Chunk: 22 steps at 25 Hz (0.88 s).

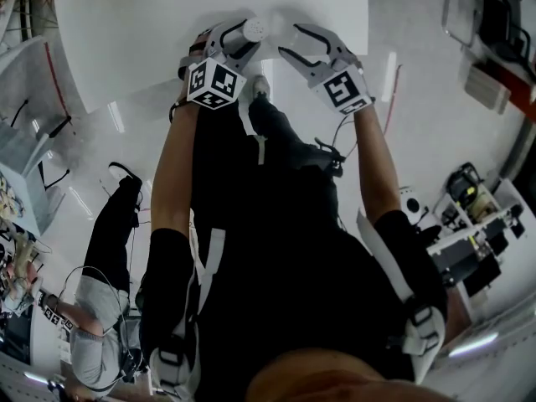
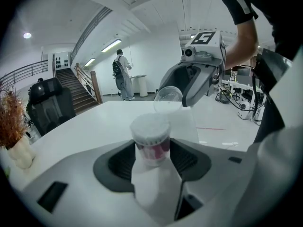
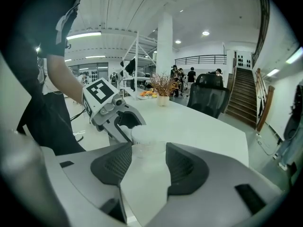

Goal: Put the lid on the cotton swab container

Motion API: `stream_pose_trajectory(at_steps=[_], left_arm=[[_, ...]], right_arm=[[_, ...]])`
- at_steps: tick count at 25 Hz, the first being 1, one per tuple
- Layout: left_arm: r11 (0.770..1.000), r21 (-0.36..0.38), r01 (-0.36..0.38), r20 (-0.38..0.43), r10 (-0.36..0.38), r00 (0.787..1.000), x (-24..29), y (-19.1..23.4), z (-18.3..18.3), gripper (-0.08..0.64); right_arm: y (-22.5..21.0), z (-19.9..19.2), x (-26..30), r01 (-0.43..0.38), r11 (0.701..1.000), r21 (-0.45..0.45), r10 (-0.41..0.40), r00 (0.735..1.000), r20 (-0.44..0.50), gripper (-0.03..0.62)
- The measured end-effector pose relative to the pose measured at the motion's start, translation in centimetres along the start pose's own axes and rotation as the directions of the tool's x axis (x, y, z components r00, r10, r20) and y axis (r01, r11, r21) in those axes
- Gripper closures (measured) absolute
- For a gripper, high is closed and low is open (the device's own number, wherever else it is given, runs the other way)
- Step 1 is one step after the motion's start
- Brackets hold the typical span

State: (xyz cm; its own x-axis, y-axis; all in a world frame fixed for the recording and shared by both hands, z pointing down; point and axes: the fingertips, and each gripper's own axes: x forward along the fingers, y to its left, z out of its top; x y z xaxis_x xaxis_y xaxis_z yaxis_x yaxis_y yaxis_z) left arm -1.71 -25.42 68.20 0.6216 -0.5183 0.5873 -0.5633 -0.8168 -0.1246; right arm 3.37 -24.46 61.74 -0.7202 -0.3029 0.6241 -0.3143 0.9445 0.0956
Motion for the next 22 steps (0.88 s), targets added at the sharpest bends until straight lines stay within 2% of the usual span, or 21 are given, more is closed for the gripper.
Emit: stream_pose_trajectory(at_steps=[16, 19, 22], left_arm=[[1.0, -0.01, 0.003, 0.004, -0.003, 1.0, 0.1, 0.1, 0.2, 0.333], [1.0, -0.011, 0.005, 0.004, -0.005, 1.0, 0.1, 0.1, 0.1, 0.333], [1.0, -0.011, 0.007, 0.009, -0.007, 1.0, 0.0, 0.1, 0.0, 0.332]], right_arm=[[0.2, 3.4, 1.8, -0.083, 0.996, -0.032, 0.083, 0.997, -0.003, 0.367], [1.1, 3.5, 3.1, -0.128, 0.99, -0.058, 0.126, 0.991, -0.046, 0.385], [1.6, 3.4, 4.5, -0.133, 0.989, -0.061, 0.13, 0.99, -0.046, 0.396]])
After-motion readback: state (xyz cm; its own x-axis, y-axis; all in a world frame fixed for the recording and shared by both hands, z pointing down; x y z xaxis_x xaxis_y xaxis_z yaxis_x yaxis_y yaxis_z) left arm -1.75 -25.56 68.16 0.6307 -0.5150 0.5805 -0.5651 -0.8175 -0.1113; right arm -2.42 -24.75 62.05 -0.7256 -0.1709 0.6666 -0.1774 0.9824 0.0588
